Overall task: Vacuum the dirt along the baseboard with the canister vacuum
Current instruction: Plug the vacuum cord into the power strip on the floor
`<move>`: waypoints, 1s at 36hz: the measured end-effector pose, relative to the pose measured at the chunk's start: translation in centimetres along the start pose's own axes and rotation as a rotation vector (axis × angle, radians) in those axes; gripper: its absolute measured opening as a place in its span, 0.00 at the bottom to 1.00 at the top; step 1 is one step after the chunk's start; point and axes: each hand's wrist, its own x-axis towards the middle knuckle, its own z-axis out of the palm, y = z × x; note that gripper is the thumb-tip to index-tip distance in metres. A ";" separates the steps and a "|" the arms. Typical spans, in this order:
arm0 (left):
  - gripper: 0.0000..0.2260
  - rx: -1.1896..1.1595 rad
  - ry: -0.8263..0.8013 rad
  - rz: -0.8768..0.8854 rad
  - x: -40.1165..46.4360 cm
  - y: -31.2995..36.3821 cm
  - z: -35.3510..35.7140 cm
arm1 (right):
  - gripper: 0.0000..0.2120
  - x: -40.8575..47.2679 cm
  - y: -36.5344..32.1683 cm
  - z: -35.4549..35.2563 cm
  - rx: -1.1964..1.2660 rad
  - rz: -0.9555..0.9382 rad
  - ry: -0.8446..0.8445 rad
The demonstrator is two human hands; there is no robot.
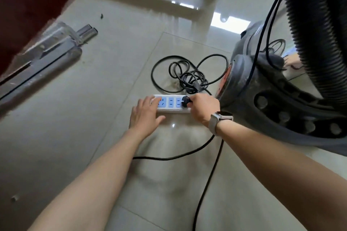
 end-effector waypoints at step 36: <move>0.30 -0.141 -0.136 0.165 -1.7 -1.0 2.3 | 0.10 -3.2 -0.3 -1.6 -0.241 -0.195 -0.170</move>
